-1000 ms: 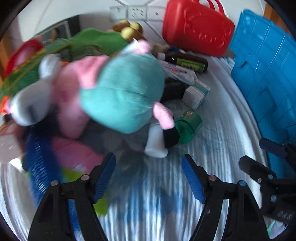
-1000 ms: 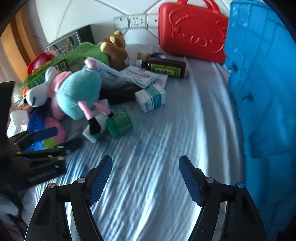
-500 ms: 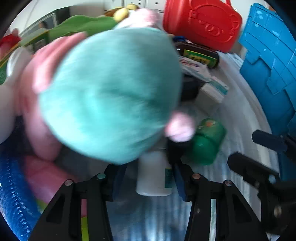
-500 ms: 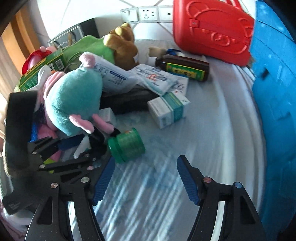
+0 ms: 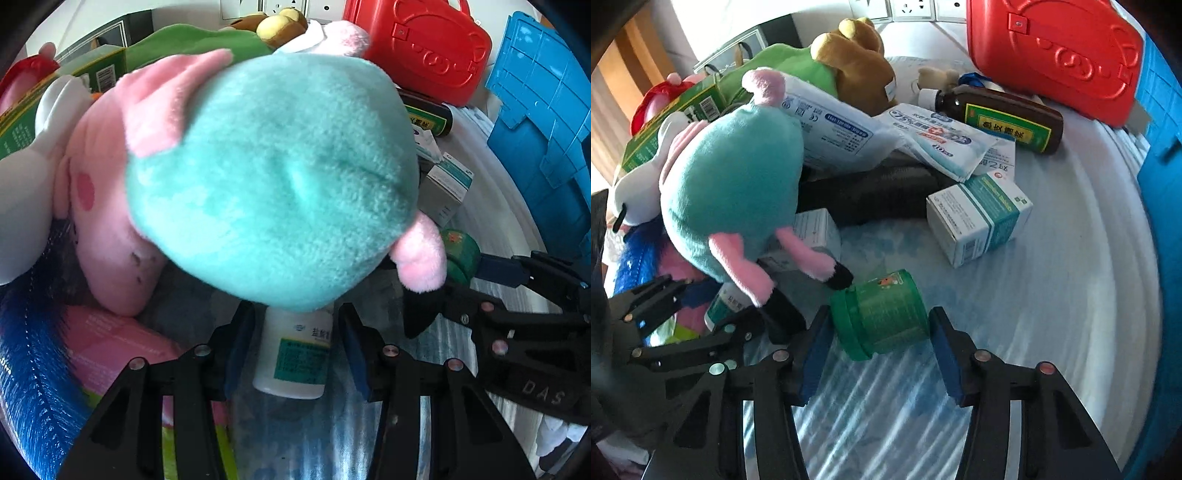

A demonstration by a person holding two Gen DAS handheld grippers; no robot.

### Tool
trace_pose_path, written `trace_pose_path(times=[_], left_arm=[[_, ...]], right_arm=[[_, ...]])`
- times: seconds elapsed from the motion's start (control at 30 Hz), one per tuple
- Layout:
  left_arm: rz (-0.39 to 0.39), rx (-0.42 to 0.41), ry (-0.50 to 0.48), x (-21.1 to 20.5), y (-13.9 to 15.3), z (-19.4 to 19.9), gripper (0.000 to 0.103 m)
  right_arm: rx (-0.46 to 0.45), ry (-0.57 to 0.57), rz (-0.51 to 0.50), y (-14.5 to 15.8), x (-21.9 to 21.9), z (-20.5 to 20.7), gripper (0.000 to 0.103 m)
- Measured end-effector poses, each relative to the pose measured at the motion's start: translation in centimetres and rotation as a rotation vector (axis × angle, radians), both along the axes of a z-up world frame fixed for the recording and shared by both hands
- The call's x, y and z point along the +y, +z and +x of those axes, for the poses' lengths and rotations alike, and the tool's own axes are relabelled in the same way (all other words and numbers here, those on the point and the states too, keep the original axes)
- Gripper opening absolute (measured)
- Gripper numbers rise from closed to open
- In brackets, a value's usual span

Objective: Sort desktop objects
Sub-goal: 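Grasp a white green-labelled pill bottle with left tool while right tool grasps green jar, then carry the white bottle and green jar in both tools over the blue crate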

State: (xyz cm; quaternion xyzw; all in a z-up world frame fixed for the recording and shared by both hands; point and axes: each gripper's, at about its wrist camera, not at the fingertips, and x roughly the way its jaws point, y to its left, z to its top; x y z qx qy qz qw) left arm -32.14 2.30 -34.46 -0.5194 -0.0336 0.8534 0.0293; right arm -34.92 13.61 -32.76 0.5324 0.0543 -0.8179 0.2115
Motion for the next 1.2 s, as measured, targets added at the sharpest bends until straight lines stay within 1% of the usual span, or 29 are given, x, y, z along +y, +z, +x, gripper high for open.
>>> trace_pose_path(times=[0.07,0.17,0.3,0.43,0.5,0.57,0.67,0.73,0.77,0.87,0.93,1.03,1.13,1.2], left_arm=[[-0.006,-0.003,0.002,0.1,0.0,0.0,0.045],[0.012,-0.019,0.004,0.1,0.1,0.3,0.033],[0.037,-0.03,0.014,-0.4,0.4,2.5,0.033],[0.046,-0.012,0.016,-0.6,1.3,4.9,0.033],[0.04,0.003,0.021,-1.0,2.2,6.2,0.033],[0.044,0.035,0.025,-1.1,3.8,7.6,0.033],[0.043,0.092,0.03,-0.9,6.7,9.0,0.033],[0.041,0.138,0.035,-1.0,9.4,10.5,0.033],[0.036,0.156,0.033,-0.2,10.3,10.2,0.033],[0.0,0.222,0.028,0.5,13.7,11.8,0.033],[-0.009,0.268,0.025,0.8,15.9,12.8,0.033],[-0.015,0.332,0.018,0.9,18.7,14.2,0.033],[-0.022,0.386,-0.001,1.9,21.1,14.4,0.033],[-0.005,0.433,-0.02,2.5,22.6,15.1,0.033]], right_arm=[[0.003,0.007,0.007,-0.1,-0.1,0.1,0.051],[0.01,0.009,0.008,-0.2,-0.1,0.1,0.051],[0.021,0.011,0.037,0.0,-0.3,1.0,0.051],[0.02,0.006,0.024,0.7,0.2,3.4,0.051],[0.039,0.005,0.035,1.5,0.5,4.8,0.051],[0.07,0.003,0.039,2.7,0.3,6.4,0.051],[0.112,-0.009,0.023,5.2,0.9,8.0,0.051],[0.151,-0.013,0.011,7.5,0.9,9.6,0.051],[0.169,-0.013,0.01,8.5,1.3,10.1,0.051],[0.249,-0.019,0.003,12.2,1.7,12.6,0.051],[0.29,-0.035,-0.003,14.4,2.0,13.8,0.051],[0.37,-0.054,-0.006,17.8,2.6,15.1,0.051],[0.435,-0.081,-0.003,21.0,3.1,16.9,0.051],[0.479,-0.107,0.024,23.0,3.5,18.2,0.051]])
